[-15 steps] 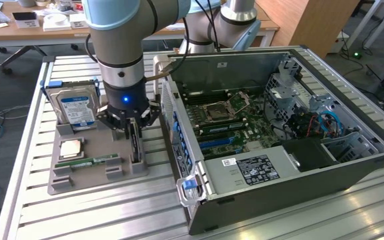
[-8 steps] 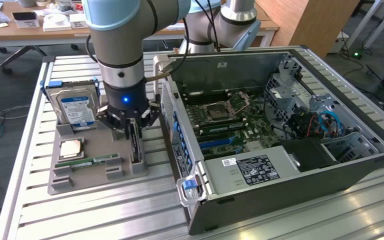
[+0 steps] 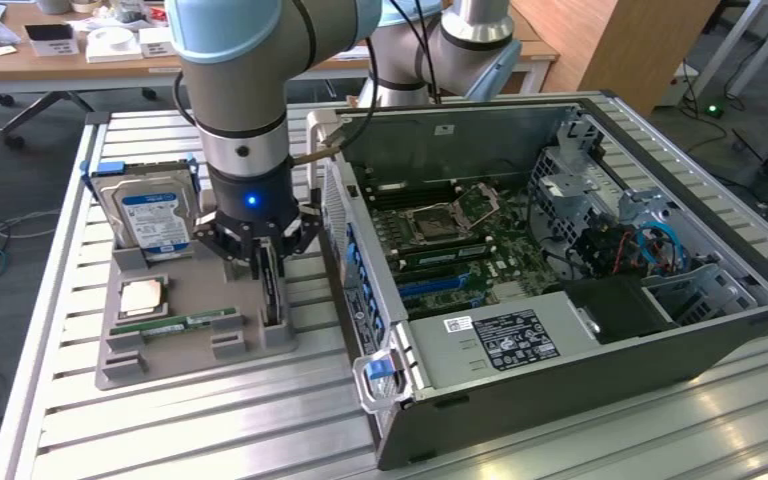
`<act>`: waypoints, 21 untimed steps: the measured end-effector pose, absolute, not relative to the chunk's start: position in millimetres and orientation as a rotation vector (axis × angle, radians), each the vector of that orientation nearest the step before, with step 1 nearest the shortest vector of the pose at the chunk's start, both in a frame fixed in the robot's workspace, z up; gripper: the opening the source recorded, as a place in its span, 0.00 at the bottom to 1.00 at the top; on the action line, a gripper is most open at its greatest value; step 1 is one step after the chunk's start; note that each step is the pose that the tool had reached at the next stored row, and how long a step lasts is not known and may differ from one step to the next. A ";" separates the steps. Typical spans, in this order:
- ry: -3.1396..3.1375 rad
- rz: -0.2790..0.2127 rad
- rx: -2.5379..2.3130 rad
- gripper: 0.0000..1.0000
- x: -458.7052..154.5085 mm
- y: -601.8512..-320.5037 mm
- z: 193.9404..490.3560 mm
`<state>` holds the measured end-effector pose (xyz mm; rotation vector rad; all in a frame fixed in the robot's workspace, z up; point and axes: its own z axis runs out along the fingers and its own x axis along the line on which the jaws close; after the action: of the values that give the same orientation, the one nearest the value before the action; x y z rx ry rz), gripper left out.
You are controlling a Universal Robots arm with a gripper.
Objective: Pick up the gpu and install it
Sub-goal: 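Pick up the gpu and move the gpu toward the slot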
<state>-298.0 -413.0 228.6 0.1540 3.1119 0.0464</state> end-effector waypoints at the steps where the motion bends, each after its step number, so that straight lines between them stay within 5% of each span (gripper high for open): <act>1: 3.112 0.047 0.154 0.36 -298.0 -412.9 228.5; 18: 3.112 0.047 0.158 0.36 -298.0 -411.1 228.0; 21: 3.111 0.047 0.158 0.29 -298.0 -411.1 228.0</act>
<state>-298.0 -411.1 228.0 0.1579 3.1114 0.0466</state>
